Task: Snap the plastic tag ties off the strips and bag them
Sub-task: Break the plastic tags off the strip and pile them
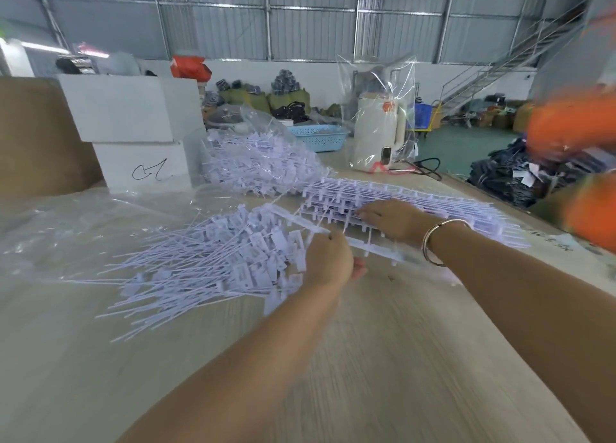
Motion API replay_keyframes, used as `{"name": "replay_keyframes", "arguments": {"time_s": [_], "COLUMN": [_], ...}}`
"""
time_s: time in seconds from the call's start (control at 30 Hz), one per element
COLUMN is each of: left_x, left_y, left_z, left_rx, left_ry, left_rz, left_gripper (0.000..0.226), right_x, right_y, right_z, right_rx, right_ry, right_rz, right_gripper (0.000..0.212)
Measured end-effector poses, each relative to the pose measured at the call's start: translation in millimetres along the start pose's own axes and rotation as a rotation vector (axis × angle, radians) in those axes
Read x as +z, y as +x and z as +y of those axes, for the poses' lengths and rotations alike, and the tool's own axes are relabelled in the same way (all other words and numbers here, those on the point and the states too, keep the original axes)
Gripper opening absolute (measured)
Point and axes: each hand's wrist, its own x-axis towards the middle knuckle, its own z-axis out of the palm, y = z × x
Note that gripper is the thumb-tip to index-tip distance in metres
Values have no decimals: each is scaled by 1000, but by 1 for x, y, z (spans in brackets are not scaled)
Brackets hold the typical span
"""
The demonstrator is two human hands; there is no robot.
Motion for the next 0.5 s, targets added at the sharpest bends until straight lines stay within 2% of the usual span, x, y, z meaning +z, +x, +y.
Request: {"name": "replay_keyframes", "arguments": {"time_s": [0.07,0.17,0.23,0.27,0.33,0.4,0.5], "left_x": [-12,-50,-77,-90,-116,-139,-165], "left_y": [-6,-9,-8,-7,-6,-5,-3], "left_z": [5,17,28,33,44,54,61], "left_rx": [73,210,208,191,171,169,150], "left_ry": [-11,128,237,271,274,387,687], "left_rz": [24,72,60,40,-61,-244,-464], "left_gripper": [34,38,36,35,32,37,49], "right_x": [2,0,-2,-2,-5,-8,-5], "right_y": [-1,-6,-6,-6,-5,-7,-18], "right_z": [-3,-5,-7,-7,-12,-19,-32], "right_rx": [-2,28,107,84,78,107,179], "right_ry": [18,86,243,257,435,701,1046], "right_rz": [4,9,-4,48,170,272,158], "right_gripper": [42,40,38,38,28,30,31]}}
